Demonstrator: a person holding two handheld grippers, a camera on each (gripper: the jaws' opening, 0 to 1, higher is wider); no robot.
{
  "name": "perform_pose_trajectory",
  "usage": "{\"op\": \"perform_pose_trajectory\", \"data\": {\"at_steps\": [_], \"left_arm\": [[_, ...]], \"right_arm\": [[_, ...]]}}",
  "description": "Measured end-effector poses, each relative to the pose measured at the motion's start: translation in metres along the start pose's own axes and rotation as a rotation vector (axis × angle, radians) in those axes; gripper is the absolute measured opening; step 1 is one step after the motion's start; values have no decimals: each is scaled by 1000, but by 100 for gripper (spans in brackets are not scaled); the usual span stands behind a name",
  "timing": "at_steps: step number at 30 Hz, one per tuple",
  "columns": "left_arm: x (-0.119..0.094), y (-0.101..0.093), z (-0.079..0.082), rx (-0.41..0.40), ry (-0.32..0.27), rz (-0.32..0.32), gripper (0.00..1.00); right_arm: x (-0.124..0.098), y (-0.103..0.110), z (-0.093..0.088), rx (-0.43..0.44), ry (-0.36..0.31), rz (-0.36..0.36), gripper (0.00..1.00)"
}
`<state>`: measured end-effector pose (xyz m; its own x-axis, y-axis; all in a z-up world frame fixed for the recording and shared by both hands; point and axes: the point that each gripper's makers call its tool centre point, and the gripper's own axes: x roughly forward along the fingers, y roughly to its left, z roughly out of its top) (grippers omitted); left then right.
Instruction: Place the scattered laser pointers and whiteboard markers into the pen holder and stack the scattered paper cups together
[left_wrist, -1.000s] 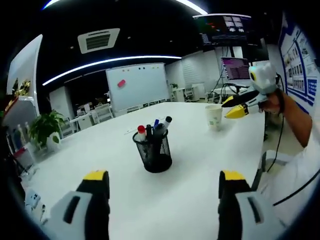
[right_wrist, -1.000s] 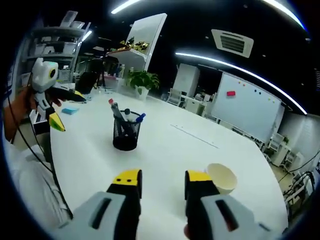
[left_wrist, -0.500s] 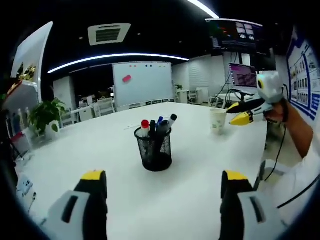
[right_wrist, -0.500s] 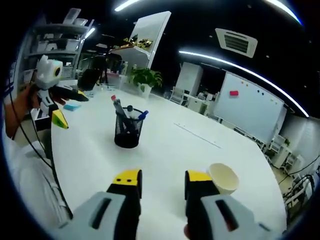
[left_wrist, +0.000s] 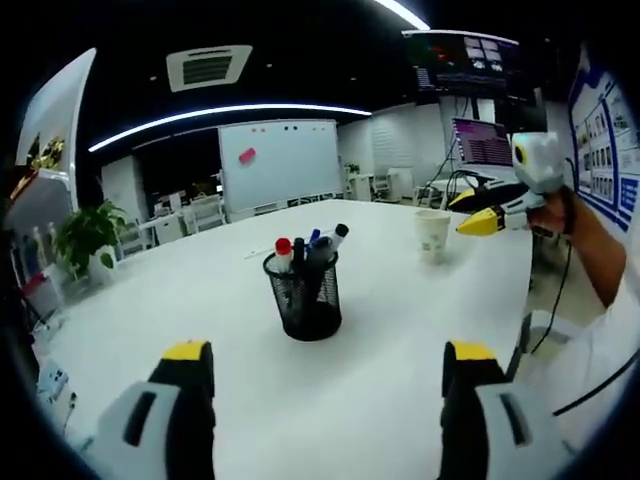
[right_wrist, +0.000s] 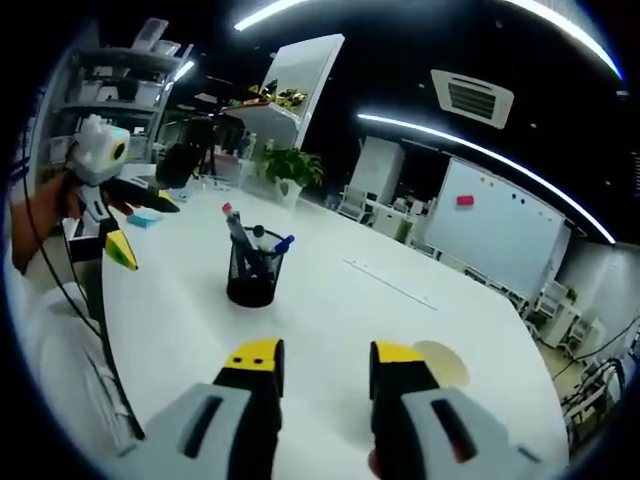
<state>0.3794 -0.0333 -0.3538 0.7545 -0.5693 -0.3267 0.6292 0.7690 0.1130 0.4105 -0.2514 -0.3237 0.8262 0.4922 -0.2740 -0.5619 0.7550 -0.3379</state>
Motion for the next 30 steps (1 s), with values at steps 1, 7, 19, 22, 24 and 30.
{"op": "perform_pose_trajectory", "data": {"at_steps": [1, 7, 19, 22, 24, 30], "left_arm": [[0, 0, 0, 2, 0, -1, 95], [0, 1, 2, 0, -3, 0, 95], [3, 2, 4, 23, 9, -1, 95], [4, 1, 3, 28, 12, -6, 95], [4, 0, 3, 28, 14, -6, 95], [5, 1, 2, 21, 16, -6, 95]], "right_arm": [[0, 0, 1, -2, -3, -1, 34], [-1, 1, 3, -2, -13, 0, 34], [-12, -19, 23, 33, -135, -85, 34], [-13, -20, 25, 35, -149, -88, 34], [-14, -20, 26, 36, -154, -92, 34], [-15, -25, 28, 48, -175, -108, 35]]}}
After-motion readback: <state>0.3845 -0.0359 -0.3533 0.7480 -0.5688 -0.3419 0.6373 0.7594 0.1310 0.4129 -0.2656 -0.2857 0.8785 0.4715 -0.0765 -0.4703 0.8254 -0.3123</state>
